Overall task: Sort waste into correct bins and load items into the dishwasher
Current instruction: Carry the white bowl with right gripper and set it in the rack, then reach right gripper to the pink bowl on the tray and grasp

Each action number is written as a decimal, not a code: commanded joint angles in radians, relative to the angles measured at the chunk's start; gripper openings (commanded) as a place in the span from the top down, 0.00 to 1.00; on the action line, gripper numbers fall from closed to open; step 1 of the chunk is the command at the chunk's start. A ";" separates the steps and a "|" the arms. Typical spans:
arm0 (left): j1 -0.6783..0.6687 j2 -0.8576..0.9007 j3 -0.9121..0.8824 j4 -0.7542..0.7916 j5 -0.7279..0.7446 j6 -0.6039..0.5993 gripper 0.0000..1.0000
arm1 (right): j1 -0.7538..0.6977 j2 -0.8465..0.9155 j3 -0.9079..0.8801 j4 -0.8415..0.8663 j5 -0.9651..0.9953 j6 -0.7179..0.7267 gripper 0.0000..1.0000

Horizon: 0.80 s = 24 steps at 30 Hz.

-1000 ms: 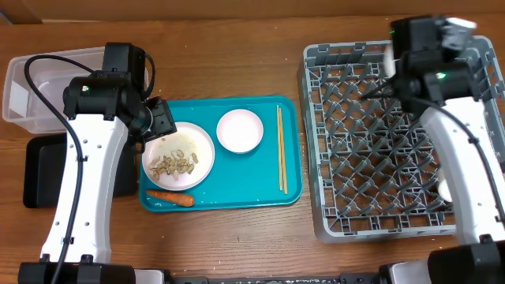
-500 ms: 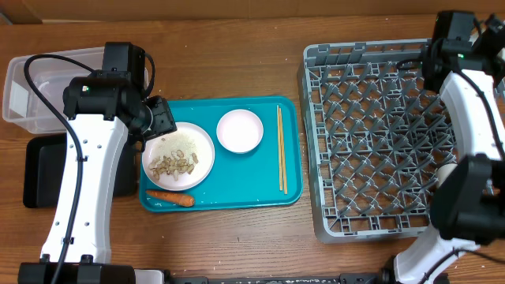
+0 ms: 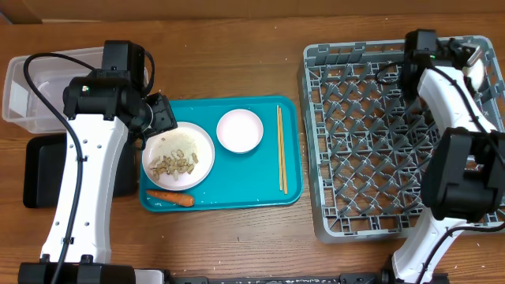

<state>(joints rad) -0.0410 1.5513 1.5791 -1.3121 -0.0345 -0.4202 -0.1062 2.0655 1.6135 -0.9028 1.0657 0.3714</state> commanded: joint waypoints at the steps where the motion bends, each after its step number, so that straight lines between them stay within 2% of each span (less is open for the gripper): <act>1: 0.003 -0.008 0.008 0.003 0.010 -0.014 0.33 | 0.027 0.011 -0.009 -0.058 -0.172 0.003 0.65; 6: 0.002 -0.008 0.008 0.001 0.009 -0.014 0.33 | 0.055 -0.015 -0.008 -0.158 -0.223 0.056 0.61; 11: 0.002 -0.008 0.008 0.000 0.009 -0.014 0.33 | 0.091 -0.146 0.002 -0.175 -0.306 0.063 0.33; 15: 0.002 -0.008 0.008 0.000 0.009 -0.014 0.30 | 0.146 -0.257 0.037 -0.177 -0.452 -0.050 0.25; 18: 0.002 -0.008 0.008 -0.001 0.009 -0.014 0.27 | 0.206 -0.322 0.045 -0.158 -0.679 -0.128 0.19; 22: 0.002 -0.008 0.008 0.000 0.009 -0.014 0.26 | 0.292 -0.341 0.042 -0.140 -1.052 -0.163 0.18; 24: 0.002 -0.008 0.008 0.000 0.009 -0.014 0.25 | 0.327 -0.333 0.032 -0.122 -1.167 -0.163 0.18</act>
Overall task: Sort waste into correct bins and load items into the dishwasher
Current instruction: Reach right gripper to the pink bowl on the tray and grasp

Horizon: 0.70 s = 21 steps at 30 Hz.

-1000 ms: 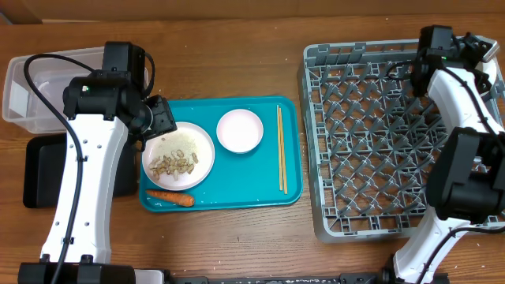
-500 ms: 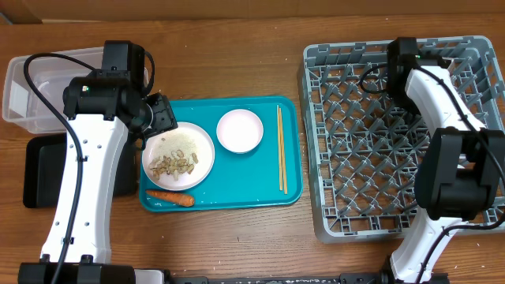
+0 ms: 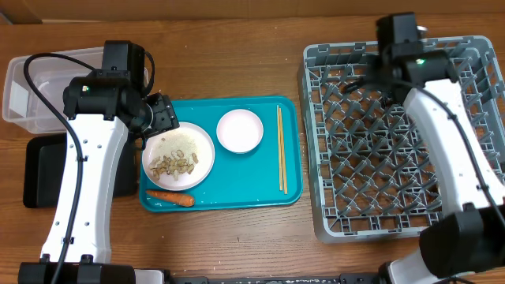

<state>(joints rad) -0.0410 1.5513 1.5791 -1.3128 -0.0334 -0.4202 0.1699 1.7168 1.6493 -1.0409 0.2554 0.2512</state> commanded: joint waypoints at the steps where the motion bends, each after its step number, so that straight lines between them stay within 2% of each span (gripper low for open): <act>1: 0.002 -0.008 0.008 0.001 0.008 -0.014 0.24 | 0.075 0.025 -0.010 0.029 -0.406 -0.042 0.18; 13: 0.002 -0.007 0.008 0.000 0.008 -0.014 0.24 | 0.300 0.211 -0.012 0.091 -0.430 0.040 0.19; 21: 0.002 -0.007 0.008 -0.003 0.008 -0.014 0.23 | 0.366 0.364 -0.012 0.132 -0.430 0.101 0.28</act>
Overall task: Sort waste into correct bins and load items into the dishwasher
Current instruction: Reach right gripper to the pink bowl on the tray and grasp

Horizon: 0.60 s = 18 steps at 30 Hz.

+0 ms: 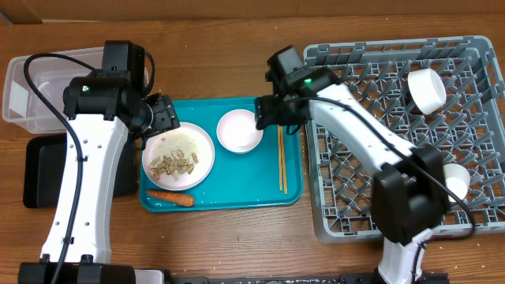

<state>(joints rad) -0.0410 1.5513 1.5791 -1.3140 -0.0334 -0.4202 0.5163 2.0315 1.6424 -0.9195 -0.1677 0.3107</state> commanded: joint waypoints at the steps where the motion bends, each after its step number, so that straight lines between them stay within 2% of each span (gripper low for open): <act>1: 0.002 -0.007 0.008 -0.002 0.008 -0.014 0.23 | 0.027 0.066 -0.005 0.015 -0.008 0.043 0.30; 4: 0.002 -0.007 0.008 -0.002 0.008 -0.014 0.23 | 0.047 0.100 -0.005 0.035 -0.009 0.042 0.38; 5: 0.002 -0.007 0.008 -0.002 0.008 -0.014 0.23 | 0.051 0.104 -0.005 0.042 -0.010 0.042 0.44; 11: 0.002 -0.007 0.008 -0.002 0.008 -0.014 0.23 | 0.052 0.104 -0.004 0.058 0.018 0.042 0.95; 18: 0.002 -0.007 0.008 -0.002 0.008 -0.014 0.23 | -0.026 0.026 0.118 -0.125 0.199 0.042 0.96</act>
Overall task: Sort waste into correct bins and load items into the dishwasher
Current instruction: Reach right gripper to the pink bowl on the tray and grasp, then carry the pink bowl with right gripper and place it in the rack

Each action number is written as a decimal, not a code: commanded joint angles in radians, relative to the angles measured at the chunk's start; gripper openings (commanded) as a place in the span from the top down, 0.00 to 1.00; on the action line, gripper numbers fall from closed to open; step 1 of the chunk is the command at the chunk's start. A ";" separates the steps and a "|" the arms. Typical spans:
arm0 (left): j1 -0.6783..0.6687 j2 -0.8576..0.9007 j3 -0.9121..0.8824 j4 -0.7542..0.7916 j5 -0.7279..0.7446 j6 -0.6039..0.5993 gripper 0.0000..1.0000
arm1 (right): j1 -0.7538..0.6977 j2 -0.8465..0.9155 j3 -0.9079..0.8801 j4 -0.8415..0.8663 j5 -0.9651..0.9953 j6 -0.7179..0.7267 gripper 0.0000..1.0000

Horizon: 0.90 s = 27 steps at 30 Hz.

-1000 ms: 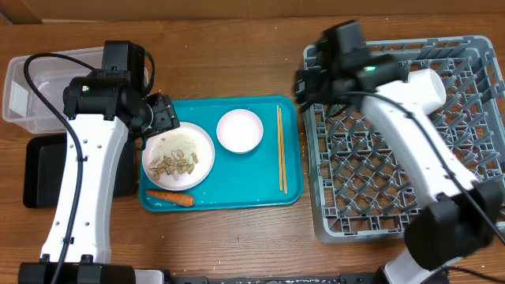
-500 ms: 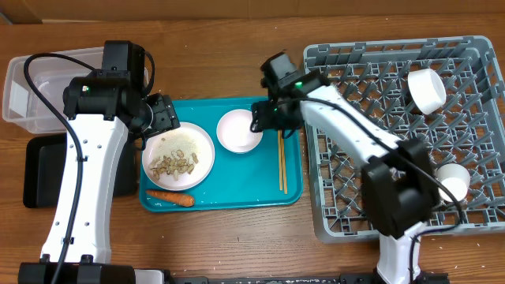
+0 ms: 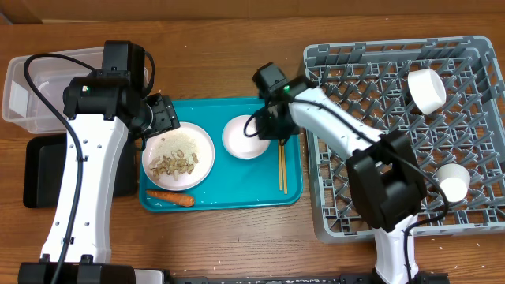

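A small white bowl lies on the teal tray, tipped a little. My right gripper is at the bowl's right rim and looks shut on it. Left of it is a white plate with food scraps. My left gripper sits at the plate's upper left rim; its jaws are hidden under the wrist. An orange carrot lies at the tray's front left. Two chopsticks lie along the tray's right side. The grey dish rack stands to the right.
Two white cups sit in the rack. A clear plastic bin stands at the far left, with a black bin in front of it. The right arm reaches from the rack's front across its left edge.
The right gripper has dropped from just above the bowl's right rim onto it. The bowl has shifted slightly right and toward the front and now sits tipped. The left arm has not moved.
The right gripper was first at the rack's far right corner with something white by it. Then it was over the rack's back left. Then it hung by the bowl on the tray, with two cups showing in the rack. Now it grips the bowl's rim.
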<state>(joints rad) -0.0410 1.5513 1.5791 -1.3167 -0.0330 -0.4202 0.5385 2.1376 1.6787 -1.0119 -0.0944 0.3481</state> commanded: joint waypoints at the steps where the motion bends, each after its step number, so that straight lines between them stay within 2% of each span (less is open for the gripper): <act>1: 0.002 -0.007 0.008 0.000 0.007 -0.014 0.23 | -0.066 -0.113 0.121 -0.071 0.180 0.005 0.96; 4: 0.002 -0.007 0.008 0.000 0.008 -0.014 0.23 | -0.107 -0.205 0.199 -0.135 0.332 0.004 0.96; 10: 0.002 -0.007 0.008 0.001 0.007 -0.013 0.23 | -0.190 -0.375 0.228 -0.172 0.818 0.006 0.96; 12: 0.002 -0.007 0.008 0.002 0.007 -0.014 0.23 | -0.221 -0.385 0.228 -0.227 1.034 0.107 0.96; 15: 0.002 -0.007 0.008 0.003 0.007 -0.014 0.23 | -0.268 -0.377 0.200 -0.329 1.289 0.368 0.96; 18: 0.002 -0.007 0.008 0.003 0.007 -0.014 0.23 | -0.325 -0.353 0.126 -0.335 1.339 0.473 0.96; 27: 0.002 -0.007 0.008 0.006 0.007 -0.014 0.23 | -0.353 -0.279 -0.135 -0.163 1.285 0.464 0.96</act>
<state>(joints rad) -0.0410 1.5513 1.5791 -1.3144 -0.0303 -0.4202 0.1780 1.8530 1.6020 -1.2133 1.1683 0.7757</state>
